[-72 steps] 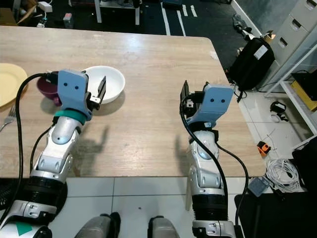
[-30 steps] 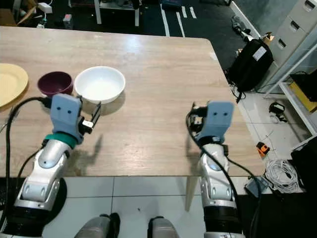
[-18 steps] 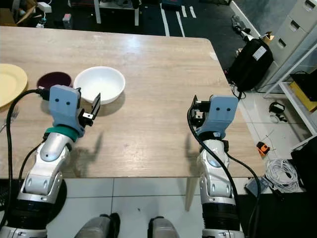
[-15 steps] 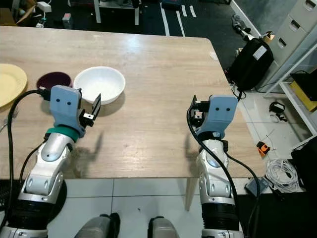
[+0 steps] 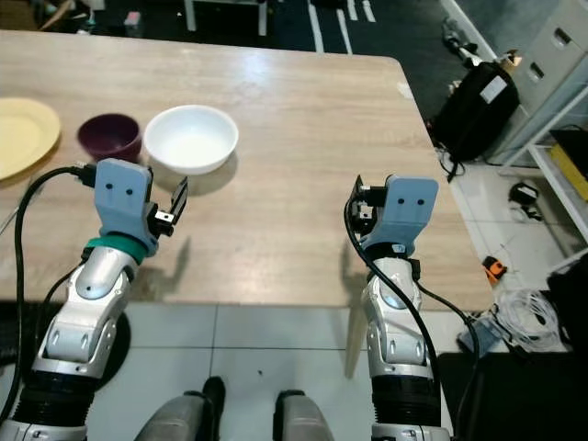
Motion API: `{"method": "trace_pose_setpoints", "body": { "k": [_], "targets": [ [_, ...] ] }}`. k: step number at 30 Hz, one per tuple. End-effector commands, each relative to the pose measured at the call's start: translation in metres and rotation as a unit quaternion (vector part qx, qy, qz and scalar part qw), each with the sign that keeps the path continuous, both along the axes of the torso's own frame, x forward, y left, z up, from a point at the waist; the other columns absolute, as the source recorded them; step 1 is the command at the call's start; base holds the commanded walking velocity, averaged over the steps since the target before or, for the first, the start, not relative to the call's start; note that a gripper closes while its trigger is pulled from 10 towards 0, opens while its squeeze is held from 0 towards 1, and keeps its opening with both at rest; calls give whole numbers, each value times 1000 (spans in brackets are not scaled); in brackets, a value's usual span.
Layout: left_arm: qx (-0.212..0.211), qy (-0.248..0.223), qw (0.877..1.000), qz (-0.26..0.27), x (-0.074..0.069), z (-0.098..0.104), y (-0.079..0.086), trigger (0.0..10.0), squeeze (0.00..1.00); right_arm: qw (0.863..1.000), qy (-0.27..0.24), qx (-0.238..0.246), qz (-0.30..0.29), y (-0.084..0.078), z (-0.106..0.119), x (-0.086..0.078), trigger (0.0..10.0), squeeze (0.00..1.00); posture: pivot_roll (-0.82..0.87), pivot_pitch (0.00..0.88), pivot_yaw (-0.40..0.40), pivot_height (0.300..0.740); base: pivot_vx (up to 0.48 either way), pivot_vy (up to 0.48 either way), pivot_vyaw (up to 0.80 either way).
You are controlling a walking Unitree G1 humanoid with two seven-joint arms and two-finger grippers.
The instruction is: Setting the table
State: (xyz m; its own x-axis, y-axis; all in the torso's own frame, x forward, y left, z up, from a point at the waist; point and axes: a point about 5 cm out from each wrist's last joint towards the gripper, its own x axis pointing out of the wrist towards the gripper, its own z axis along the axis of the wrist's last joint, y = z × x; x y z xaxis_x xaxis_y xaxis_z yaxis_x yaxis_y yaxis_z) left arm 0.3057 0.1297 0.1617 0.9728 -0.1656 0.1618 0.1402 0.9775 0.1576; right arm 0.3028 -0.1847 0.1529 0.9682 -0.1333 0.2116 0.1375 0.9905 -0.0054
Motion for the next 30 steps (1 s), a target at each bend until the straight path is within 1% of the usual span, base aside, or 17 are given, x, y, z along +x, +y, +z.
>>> {"method": "trace_pose_setpoints", "body": {
  "k": [1,30],
  "targets": [
    [1,10,1000,-4,-2,-3,-2,10000,0,1000,5,0,-7,-3,-2,-1,10000,0,8,0,16,740,-480,0,0],
    [0,9,1000,-9,0,-1,-4,10000,0,1000,3,1,-13,-4,-2,-1,10000,0,-1,0,19,740,-480,0,0]
  ]
}}
